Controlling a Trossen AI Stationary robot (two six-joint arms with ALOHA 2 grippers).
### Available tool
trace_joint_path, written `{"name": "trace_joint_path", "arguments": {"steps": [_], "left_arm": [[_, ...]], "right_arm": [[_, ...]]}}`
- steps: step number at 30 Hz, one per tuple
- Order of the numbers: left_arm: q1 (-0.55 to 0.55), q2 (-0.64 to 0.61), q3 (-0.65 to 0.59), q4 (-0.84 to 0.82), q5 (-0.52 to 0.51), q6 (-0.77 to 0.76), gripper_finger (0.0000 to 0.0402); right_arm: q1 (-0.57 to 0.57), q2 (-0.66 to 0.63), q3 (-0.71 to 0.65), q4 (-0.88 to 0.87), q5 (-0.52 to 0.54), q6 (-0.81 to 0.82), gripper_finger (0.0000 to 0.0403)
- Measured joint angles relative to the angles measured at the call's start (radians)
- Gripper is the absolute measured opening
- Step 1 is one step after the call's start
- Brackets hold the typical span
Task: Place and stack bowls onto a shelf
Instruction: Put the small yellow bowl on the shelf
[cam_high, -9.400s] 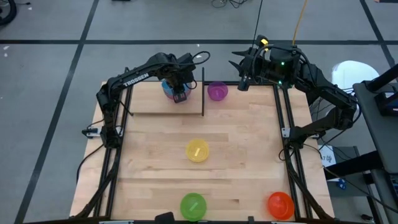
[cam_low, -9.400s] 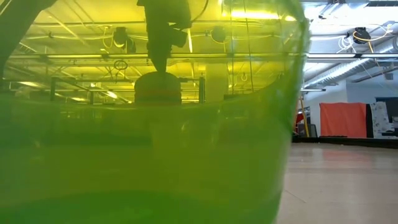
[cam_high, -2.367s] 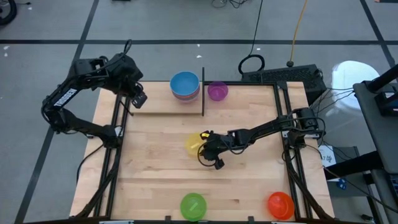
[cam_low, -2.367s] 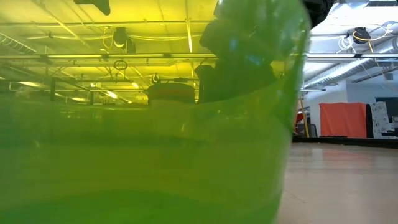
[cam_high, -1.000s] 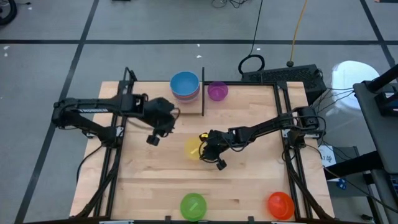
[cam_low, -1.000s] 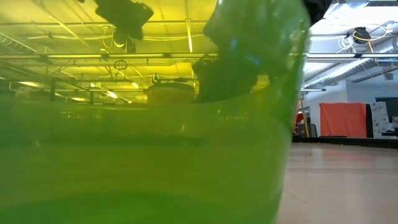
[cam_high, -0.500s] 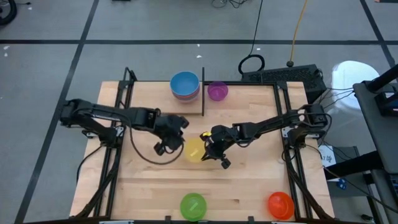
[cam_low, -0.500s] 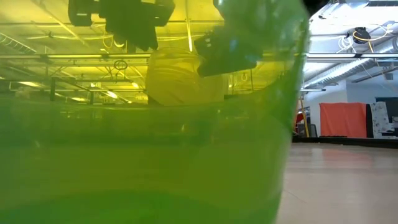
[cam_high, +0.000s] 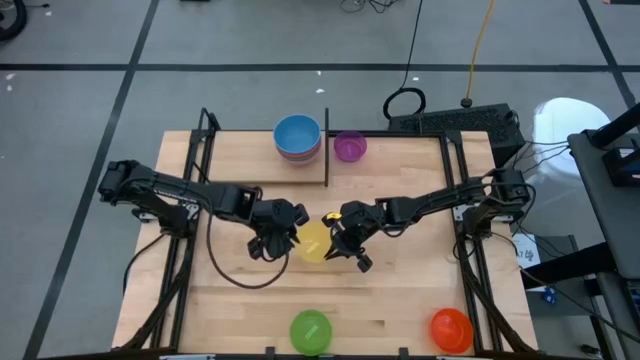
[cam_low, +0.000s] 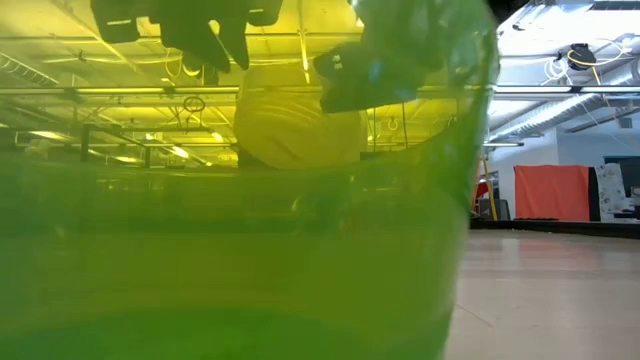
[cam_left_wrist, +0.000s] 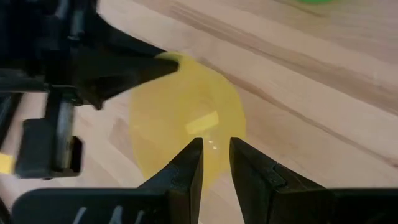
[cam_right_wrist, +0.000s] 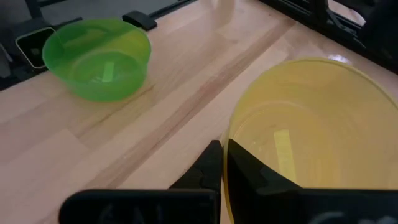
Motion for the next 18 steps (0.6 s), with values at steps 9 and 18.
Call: {"name": "trace_joint_path", "arguments": {"steps": [9, 18], "left_arm": [[0.001, 0.0, 0.0, -0.01, -0.002, 0.06, 0.0085], [0.001, 0.078, 0.0, -0.025, 0.001, 0.115, 0.0085]], "right_arm": [[0.0, 0.0, 0.0, 0.001, -0.021, 0.006, 0.0], [0.001, 0.002, -0.002, 0.006, -0.029, 0.026, 0.0]]}}
